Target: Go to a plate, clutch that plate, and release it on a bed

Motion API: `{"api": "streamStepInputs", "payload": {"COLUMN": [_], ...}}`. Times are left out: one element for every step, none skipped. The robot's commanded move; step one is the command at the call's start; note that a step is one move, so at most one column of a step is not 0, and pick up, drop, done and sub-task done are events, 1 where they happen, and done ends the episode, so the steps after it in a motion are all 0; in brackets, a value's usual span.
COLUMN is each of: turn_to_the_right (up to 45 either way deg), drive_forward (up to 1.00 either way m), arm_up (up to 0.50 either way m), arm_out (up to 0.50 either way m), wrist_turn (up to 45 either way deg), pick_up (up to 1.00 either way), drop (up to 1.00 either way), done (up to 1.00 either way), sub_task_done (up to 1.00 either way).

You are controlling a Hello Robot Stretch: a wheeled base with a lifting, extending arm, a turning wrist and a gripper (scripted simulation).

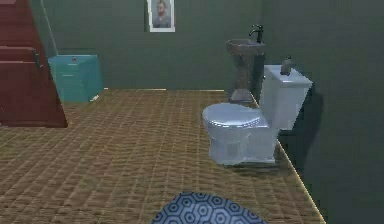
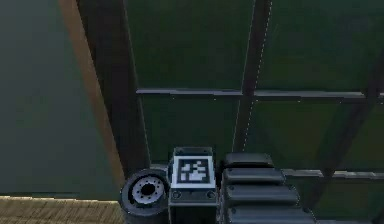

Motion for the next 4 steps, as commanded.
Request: {"api": "streamStepInputs", "payload": {"turn_to_the_right": [-24.0,0.0,-33.0,0.0], "drive_forward": [0.00,0.65,0.00,1.00], "arm_up": [0.00,0.00,0.00,0.00], "arm_out": [0.00,0.00,0.00,0.00], "wrist_turn": [0.0,0.0,0.0,0.0], "pick_up": [0.00,0.00,0.00,0.00], "drop": [0.00,0.00,0.00,0.00], "done": [0.00,0.00,0.00,0.00], "sub_task_done": [0.00,0.00,0.00,0.00]}}
